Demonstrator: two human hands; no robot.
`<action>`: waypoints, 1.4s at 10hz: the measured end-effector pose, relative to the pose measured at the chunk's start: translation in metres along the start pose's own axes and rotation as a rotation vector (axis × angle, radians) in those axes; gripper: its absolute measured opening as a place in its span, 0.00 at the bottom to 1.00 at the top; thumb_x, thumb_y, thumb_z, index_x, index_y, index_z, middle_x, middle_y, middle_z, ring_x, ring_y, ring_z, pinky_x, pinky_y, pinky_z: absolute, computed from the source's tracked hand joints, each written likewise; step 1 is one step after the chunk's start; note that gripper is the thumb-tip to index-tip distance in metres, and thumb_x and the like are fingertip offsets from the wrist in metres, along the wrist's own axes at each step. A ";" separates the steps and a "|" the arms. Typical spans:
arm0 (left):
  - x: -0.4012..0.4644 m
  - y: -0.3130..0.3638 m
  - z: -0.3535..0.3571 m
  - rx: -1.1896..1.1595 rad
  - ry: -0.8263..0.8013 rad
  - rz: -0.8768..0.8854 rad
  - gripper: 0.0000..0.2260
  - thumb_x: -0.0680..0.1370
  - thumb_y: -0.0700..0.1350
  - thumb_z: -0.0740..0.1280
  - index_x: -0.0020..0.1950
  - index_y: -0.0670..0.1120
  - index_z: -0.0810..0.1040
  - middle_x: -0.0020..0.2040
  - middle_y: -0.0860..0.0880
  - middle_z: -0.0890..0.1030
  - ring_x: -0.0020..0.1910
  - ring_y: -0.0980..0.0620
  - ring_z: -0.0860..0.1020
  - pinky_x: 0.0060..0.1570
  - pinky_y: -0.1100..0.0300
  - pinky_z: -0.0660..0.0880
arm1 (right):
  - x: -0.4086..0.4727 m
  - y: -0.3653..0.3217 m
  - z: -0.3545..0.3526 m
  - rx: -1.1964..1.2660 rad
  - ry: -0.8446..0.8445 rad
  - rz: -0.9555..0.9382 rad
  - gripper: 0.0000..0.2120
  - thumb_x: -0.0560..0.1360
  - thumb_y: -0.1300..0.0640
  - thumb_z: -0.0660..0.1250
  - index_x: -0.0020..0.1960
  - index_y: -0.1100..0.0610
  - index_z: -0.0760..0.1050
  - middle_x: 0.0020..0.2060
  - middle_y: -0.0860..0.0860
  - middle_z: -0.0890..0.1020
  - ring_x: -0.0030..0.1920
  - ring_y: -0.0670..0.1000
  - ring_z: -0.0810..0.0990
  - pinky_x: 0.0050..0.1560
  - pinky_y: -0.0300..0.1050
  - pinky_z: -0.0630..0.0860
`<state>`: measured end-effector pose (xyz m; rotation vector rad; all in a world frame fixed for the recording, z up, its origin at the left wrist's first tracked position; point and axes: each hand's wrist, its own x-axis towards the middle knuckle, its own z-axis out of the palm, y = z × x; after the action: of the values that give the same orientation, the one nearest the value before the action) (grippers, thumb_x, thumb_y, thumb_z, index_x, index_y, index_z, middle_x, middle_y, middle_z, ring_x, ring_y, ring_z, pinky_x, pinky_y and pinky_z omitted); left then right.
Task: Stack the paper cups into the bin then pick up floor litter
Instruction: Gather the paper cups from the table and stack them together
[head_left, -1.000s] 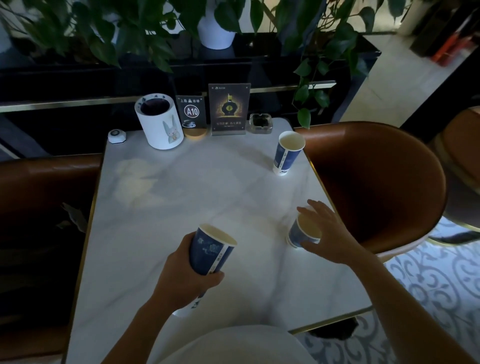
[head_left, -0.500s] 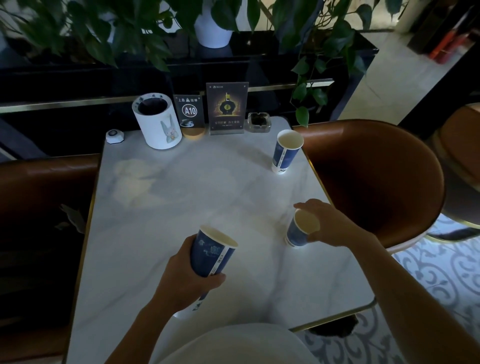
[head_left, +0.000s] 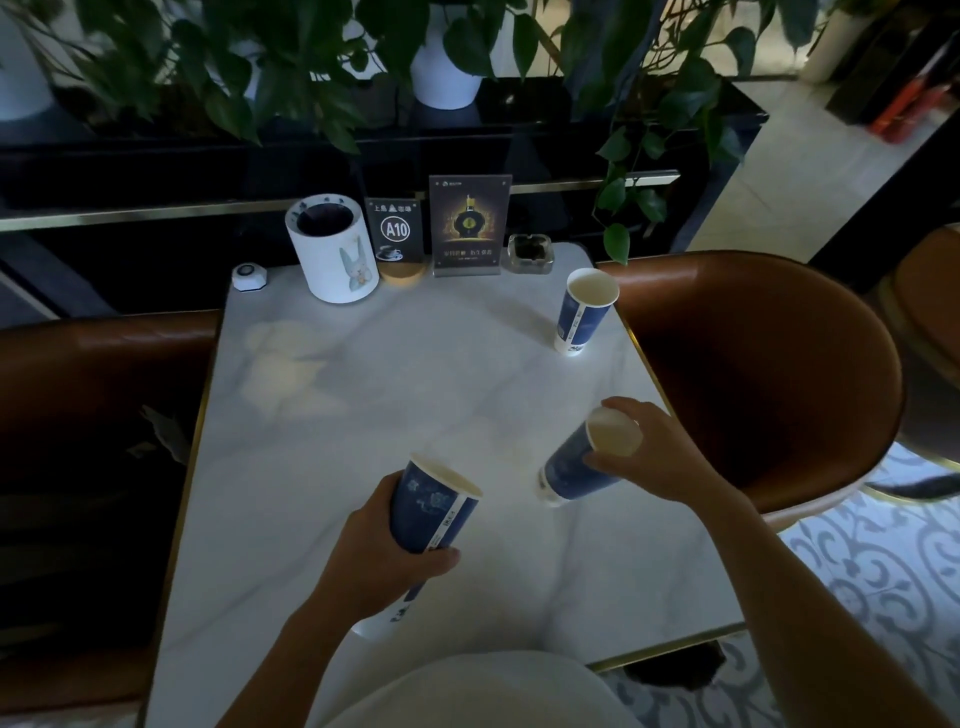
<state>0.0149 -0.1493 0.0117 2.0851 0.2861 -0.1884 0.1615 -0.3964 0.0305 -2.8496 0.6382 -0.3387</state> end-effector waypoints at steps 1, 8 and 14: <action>-0.002 0.001 -0.005 0.008 -0.023 -0.004 0.30 0.57 0.59 0.80 0.55 0.63 0.71 0.48 0.71 0.80 0.43 0.66 0.82 0.30 0.73 0.76 | -0.006 -0.043 -0.004 0.290 0.015 0.071 0.16 0.72 0.60 0.73 0.58 0.65 0.78 0.54 0.62 0.83 0.53 0.62 0.82 0.52 0.58 0.80; -0.005 0.004 -0.008 0.216 -0.151 0.109 0.38 0.58 0.62 0.79 0.64 0.65 0.66 0.50 0.62 0.83 0.42 0.62 0.83 0.43 0.62 0.83 | -0.011 -0.009 -0.052 0.629 -0.938 -0.261 0.10 0.76 0.42 0.61 0.52 0.46 0.71 0.56 0.54 0.79 0.50 0.51 0.79 0.43 0.43 0.79; -0.007 0.024 0.001 0.179 -0.239 0.171 0.40 0.58 0.61 0.79 0.67 0.63 0.68 0.51 0.61 0.83 0.45 0.63 0.83 0.44 0.63 0.83 | -0.064 -0.046 -0.034 0.295 -1.070 -0.508 0.19 0.75 0.35 0.52 0.37 0.46 0.70 0.36 0.48 0.76 0.41 0.53 0.80 0.44 0.46 0.77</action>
<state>0.0149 -0.1626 0.0326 2.2242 -0.0558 -0.3678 0.1147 -0.3323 0.0629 -2.3537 -0.3175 0.8947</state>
